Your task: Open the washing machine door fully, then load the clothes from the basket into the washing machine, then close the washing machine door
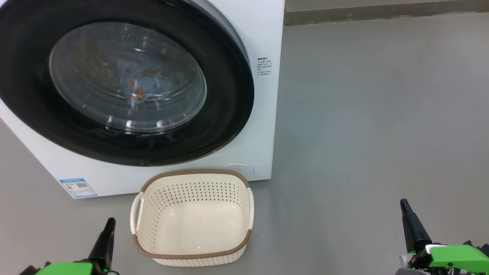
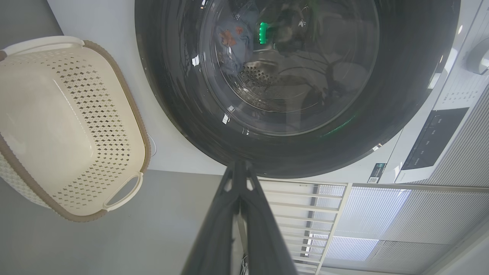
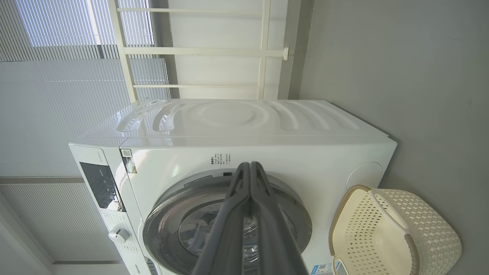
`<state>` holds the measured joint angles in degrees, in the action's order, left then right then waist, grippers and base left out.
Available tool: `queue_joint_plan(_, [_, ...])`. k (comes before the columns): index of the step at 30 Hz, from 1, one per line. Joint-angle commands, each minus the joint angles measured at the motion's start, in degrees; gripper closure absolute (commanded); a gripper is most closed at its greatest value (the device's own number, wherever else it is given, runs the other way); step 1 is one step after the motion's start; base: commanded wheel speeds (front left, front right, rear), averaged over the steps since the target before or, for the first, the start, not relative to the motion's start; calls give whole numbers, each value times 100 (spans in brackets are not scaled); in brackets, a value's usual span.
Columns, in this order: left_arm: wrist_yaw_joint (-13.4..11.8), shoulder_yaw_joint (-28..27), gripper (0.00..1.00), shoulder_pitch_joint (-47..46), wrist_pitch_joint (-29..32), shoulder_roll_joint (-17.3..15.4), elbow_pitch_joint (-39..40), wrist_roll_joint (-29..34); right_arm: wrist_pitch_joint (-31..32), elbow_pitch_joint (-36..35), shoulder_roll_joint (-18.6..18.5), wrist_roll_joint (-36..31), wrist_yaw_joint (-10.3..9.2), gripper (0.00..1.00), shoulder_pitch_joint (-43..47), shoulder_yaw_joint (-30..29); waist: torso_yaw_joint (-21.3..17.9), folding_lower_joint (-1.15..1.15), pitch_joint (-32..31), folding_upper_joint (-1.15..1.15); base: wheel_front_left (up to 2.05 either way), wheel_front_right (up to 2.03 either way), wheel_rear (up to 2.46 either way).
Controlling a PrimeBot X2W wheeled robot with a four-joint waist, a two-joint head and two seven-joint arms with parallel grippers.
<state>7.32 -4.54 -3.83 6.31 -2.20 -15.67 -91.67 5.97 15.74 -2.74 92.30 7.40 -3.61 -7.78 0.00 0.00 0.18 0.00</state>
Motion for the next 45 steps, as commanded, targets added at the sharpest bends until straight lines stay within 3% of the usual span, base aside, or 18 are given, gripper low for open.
queue_joint_plan(1, [17, -198, 100, -236, 18, -67, 163, -50, 45, -172, -23, -7, 9, 100, -256, 134, 0, 0, 0, 0, 0, 0, 0])
queue_joint_plan(45, [17, -197, 100, -236, 17, -67, 163, -51, 51, -172, -18, -14, 9, 100, -257, 127, 0, 0, 0, 0, 0, 0, 0])
